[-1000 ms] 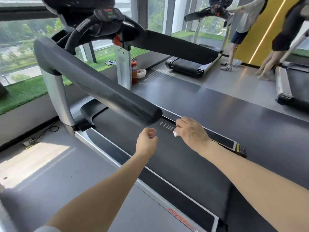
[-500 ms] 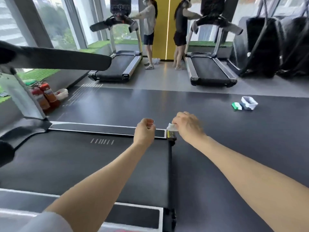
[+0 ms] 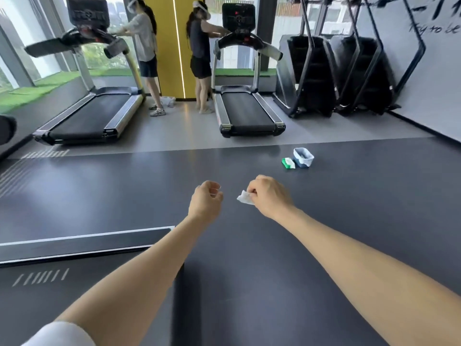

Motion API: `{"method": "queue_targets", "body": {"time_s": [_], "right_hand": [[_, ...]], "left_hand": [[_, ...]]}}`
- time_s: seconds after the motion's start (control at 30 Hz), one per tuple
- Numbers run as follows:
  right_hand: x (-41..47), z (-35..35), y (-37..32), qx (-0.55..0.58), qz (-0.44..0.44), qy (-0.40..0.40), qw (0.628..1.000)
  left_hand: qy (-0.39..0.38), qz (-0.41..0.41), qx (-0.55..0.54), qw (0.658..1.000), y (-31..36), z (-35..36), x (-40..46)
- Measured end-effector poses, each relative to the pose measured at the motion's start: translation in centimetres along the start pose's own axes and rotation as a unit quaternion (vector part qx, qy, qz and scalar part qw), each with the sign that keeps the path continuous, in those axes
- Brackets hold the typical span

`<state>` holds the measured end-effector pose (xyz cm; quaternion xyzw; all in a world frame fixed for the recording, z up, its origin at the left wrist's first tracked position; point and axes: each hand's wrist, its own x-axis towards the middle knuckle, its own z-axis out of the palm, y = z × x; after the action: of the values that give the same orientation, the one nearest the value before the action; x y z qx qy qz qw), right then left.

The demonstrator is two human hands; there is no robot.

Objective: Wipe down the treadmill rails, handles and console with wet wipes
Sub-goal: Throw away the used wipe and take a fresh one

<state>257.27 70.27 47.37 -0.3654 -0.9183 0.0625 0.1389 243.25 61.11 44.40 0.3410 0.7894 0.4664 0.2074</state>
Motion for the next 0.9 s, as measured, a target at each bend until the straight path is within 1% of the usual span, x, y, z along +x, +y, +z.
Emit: {"method": "queue_targets", "body": {"time_s": [0.1, 0.23, 0.4, 0.57, 0.63, 0.73, 0.9], "right_hand": [[6.3, 0.2, 3.3, 0.012, 0.010, -0.005, 1.000], [17.4, -0.5, 6.0, 0.018, 0.021, -0.006, 1.000], [31.0, -0.7, 7.1, 0.022, 0.018, -0.006, 1.000], [44.5, 3.1, 7.4, 0.024, -0.007, -0.040, 0.999], [50.3, 5.5, 6.9, 0.037, -0.023, -0.056, 0.997], [59.7, 10.0, 5.5, 0.034, -0.081, -0.070, 0.994], [73.9, 14.9, 0.6, 0.063, -0.171, -0.119, 0.976]], "left_hand": [[-0.005, 0.009, -0.006, 1.000, 1.0, 3.0, 7.4], [-0.010, 0.021, -0.004, 1.000, 2.6, 5.2, 18.5], [0.013, 0.022, 0.003, 1.000, 5.1, 4.2, 32.3], [0.042, -0.009, 0.025, 0.999, 3.6, 2.3, 43.8], [0.065, -0.029, 0.027, 0.997, 2.3, 1.1, 48.7], [0.115, -0.061, 0.032, 0.991, -0.1, -0.6, 56.2], [0.173, -0.141, 0.046, 0.974, -3.7, -5.0, 66.4]]}}
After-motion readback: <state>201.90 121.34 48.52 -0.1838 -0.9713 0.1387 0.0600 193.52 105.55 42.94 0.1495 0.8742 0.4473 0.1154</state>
